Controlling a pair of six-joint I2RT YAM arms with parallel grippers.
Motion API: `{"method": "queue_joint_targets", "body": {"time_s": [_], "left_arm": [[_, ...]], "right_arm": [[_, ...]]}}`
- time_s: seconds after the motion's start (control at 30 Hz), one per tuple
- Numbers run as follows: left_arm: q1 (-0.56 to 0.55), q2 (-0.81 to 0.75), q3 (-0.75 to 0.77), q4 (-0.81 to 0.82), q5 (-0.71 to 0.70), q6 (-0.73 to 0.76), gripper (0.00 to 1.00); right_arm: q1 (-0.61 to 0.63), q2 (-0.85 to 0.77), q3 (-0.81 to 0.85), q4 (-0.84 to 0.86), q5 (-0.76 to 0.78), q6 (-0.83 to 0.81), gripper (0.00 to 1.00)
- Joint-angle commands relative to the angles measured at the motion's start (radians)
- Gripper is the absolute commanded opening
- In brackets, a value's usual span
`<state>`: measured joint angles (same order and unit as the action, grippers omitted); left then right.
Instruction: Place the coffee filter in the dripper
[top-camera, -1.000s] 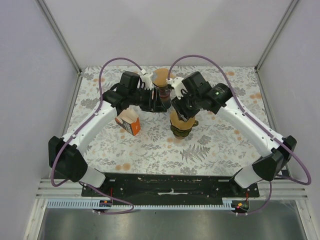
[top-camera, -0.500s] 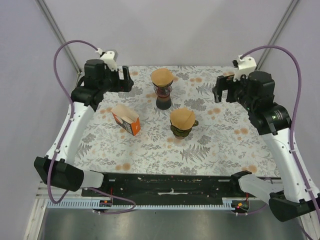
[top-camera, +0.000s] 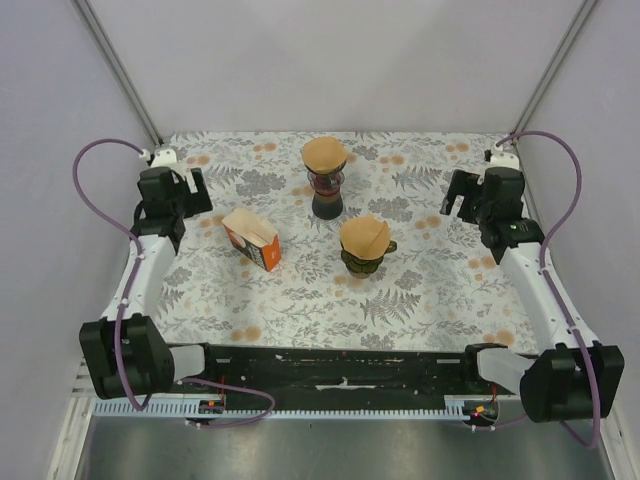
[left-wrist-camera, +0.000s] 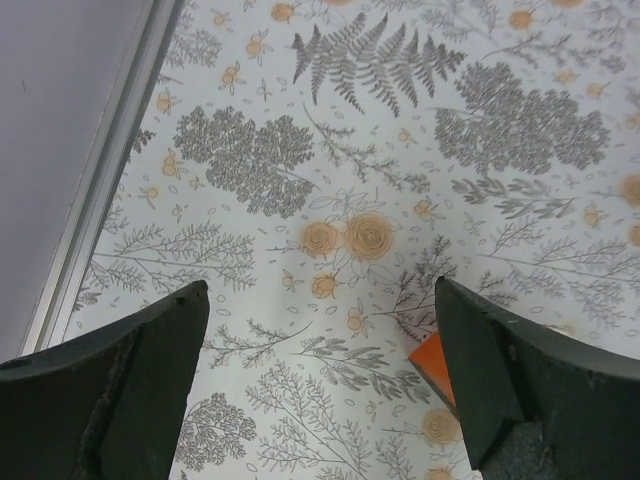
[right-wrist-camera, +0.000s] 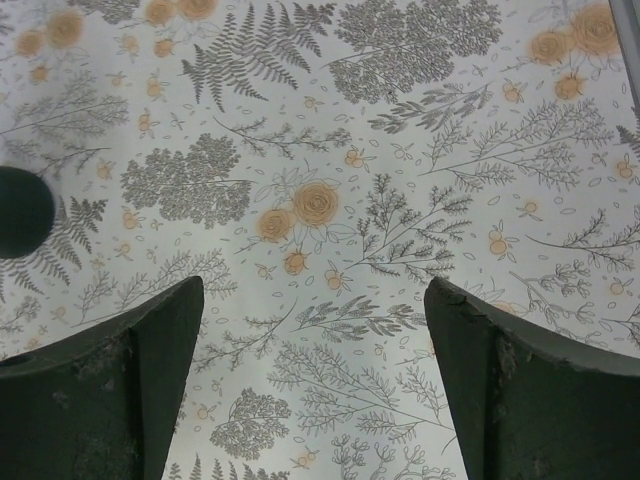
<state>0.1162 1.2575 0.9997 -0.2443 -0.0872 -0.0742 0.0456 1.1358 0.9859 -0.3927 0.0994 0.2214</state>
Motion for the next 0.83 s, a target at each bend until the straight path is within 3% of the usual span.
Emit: {"method": "queue_joint_targets", "body": {"time_s": [0.0,0.4,0.8], "left_arm": [[-0.001,-0.033,-0.111,0.236,-0.089,0.070,1.00],[-0.003,-0.017,-0.295,0.378,-0.017,0.036,0.99],[-0.001,0.008,-0.337,0.433,0.006,0.042,1.00]], "right_arm": [[-0.003,0.038,-0.029,0.101,0.095,0.050,0.98],[-0.004,0.087,-0.110,0.187,0.074,0.042,0.98],[-0.004,0.036,-0.196,0.279,0.111,0.035,0.98]]}}
